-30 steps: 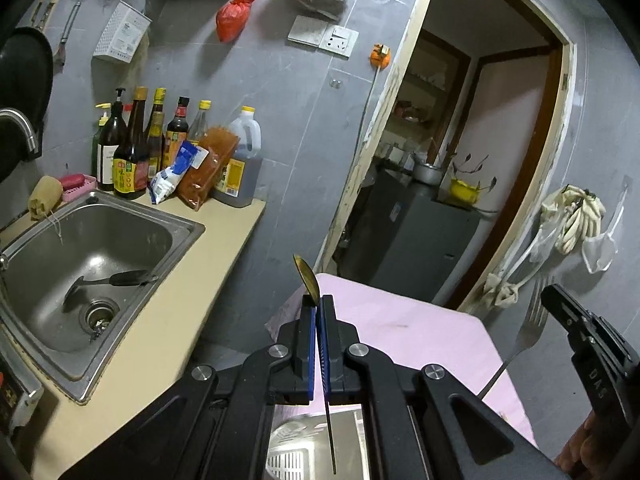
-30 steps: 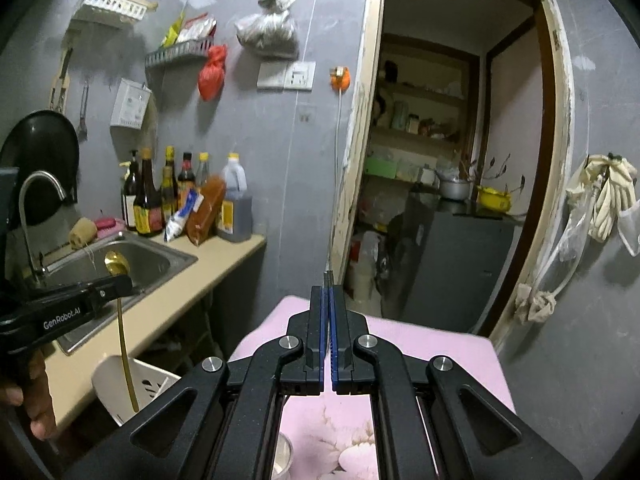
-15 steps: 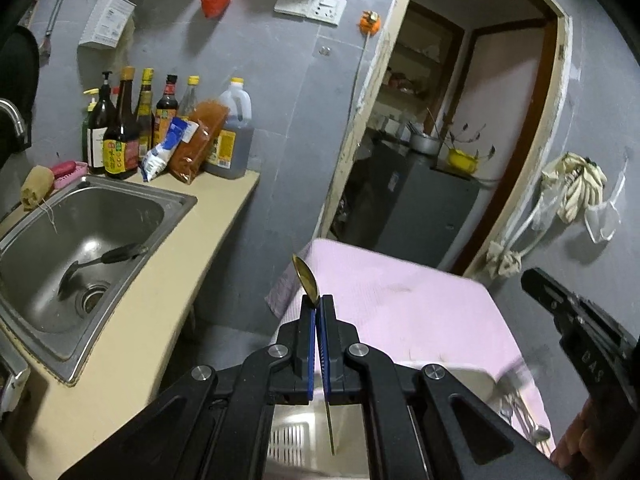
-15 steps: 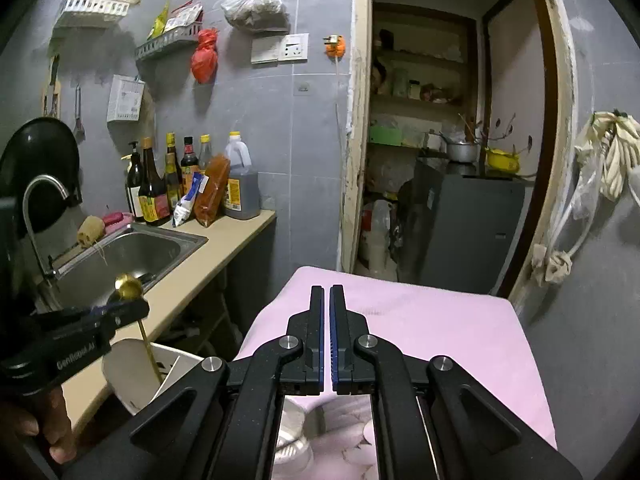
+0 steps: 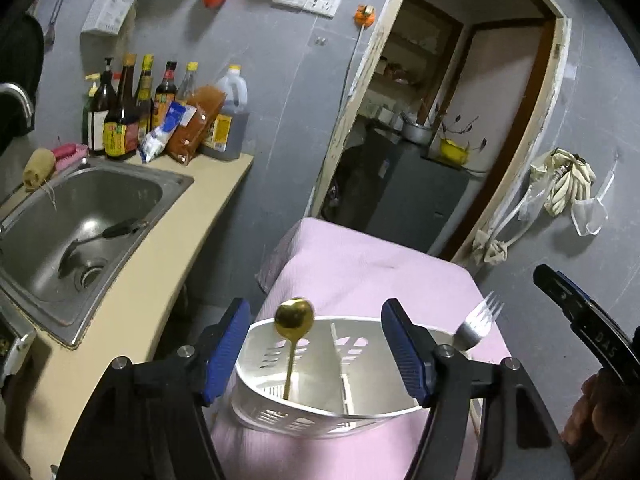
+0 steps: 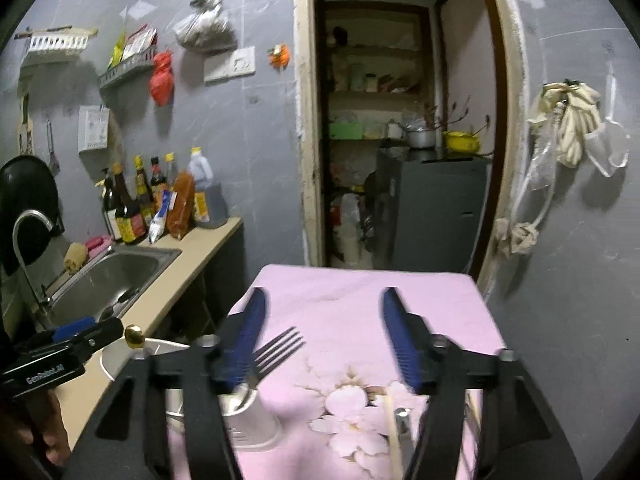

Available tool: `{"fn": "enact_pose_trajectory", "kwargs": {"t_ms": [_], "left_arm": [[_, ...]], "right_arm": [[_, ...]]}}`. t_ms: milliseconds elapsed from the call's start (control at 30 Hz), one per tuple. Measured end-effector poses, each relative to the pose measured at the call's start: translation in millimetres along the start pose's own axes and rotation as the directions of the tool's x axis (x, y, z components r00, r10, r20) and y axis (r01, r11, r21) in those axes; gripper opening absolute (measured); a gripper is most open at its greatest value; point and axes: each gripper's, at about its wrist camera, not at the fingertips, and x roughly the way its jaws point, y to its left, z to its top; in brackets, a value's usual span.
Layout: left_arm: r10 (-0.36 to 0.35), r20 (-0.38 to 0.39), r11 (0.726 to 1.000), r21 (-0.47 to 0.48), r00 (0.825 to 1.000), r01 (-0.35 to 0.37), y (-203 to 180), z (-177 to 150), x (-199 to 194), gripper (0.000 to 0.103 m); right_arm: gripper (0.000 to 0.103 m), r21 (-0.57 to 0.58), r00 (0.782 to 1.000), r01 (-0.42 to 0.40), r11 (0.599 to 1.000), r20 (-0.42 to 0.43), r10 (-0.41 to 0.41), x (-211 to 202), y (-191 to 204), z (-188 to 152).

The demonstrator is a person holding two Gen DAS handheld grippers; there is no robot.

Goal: Organize utensils
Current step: 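Open the left tool over the white holder while the right tool releases the fork into it, then move both tools back over the remaining utensils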

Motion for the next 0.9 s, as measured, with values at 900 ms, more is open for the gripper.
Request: {"fn": "enact_pose_trajectory", "kwargs": {"t_ms": [900], "left_arm": [[-0.118, 0.201, 0.974, 0.213, 0.972, 0.074, -149.0, -20.7, -61.0, 0.102]], "right_arm": [[0.1, 0.051, 0.974, 0.161, 0.986, 0.153, -0.167, -116.5, -112.7, -0.3]]}}
